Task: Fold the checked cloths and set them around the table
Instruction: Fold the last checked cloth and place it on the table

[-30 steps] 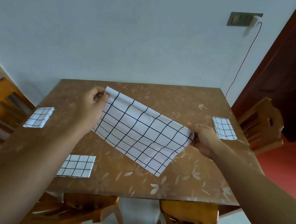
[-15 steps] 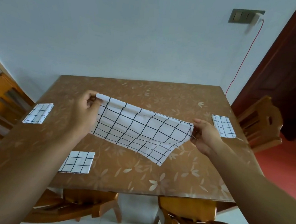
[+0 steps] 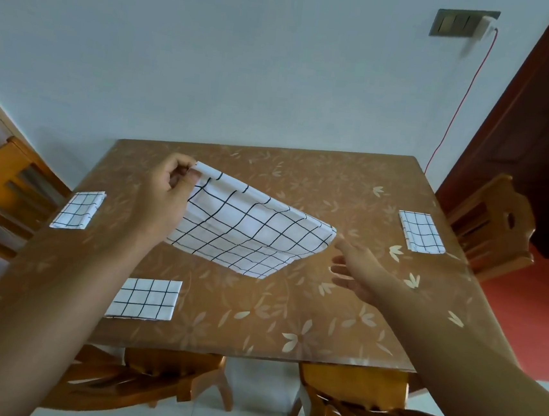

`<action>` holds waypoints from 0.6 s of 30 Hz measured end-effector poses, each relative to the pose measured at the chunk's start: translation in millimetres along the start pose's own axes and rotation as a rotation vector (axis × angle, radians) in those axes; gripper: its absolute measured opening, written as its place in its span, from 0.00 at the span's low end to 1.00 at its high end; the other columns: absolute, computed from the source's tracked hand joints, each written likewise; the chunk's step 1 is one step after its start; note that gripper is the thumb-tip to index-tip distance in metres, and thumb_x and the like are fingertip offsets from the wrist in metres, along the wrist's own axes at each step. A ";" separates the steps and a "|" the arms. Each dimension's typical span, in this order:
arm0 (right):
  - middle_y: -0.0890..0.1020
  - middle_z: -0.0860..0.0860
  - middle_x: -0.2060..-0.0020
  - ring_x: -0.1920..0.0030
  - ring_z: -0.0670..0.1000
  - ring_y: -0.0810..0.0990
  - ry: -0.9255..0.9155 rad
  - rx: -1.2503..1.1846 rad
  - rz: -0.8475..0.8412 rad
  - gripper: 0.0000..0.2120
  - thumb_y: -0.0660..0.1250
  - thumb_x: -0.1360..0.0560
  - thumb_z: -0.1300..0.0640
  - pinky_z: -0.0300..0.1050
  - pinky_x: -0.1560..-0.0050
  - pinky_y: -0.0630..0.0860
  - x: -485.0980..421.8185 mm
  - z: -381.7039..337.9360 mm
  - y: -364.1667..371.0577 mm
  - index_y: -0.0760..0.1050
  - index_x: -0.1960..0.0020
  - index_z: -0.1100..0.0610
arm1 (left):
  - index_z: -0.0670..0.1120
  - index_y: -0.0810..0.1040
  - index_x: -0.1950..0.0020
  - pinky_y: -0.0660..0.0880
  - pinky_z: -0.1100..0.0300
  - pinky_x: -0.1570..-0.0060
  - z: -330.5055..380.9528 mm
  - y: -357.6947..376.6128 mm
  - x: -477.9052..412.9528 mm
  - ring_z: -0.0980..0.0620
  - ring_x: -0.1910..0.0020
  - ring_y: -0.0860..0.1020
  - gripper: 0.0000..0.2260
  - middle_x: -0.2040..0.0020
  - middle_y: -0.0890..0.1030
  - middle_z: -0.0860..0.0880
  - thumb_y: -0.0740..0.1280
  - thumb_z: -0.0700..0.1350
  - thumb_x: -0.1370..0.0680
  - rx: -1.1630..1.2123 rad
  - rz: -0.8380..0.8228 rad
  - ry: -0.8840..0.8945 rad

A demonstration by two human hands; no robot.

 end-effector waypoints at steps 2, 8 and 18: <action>0.79 0.54 0.42 0.42 0.55 0.80 -0.021 -0.107 0.011 0.26 0.64 0.22 0.33 0.57 0.41 0.81 -3.1 -6.1 4.8 0.72 0.33 0.49 | 0.56 0.76 0.52 0.71 0.73 0.55 12.9 -2.7 -2.1 0.67 0.60 0.75 0.12 0.58 0.77 0.57 0.66 0.37 0.19 -0.009 0.002 0.031; 0.81 0.55 0.56 0.61 0.53 0.81 -0.082 -0.168 -0.025 0.18 0.73 0.22 0.52 0.48 0.61 0.79 -12.4 -32.8 19.5 0.77 0.37 0.62 | 0.46 0.78 0.50 0.73 0.62 0.55 21.9 -10.2 -1.3 0.55 0.57 0.76 0.04 0.57 0.79 0.47 0.67 0.37 0.19 -0.048 -0.003 0.062; 0.74 0.49 0.71 0.73 0.48 0.72 0.314 0.188 -0.333 0.10 0.64 0.20 0.52 0.41 0.69 0.71 13.4 28.4 56.0 0.77 0.59 0.53 | 0.59 0.75 0.54 0.71 0.70 0.56 12.7 -20.5 3.7 0.64 0.59 0.74 0.13 0.60 0.78 0.61 0.66 0.40 0.18 -0.083 0.017 0.074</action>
Point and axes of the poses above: each hand's wrist, its own x-axis away from the middle knuckle, its own y-axis out of the palm, z = x × y, the point moved 10 cm from there along -x, towards the middle knuckle
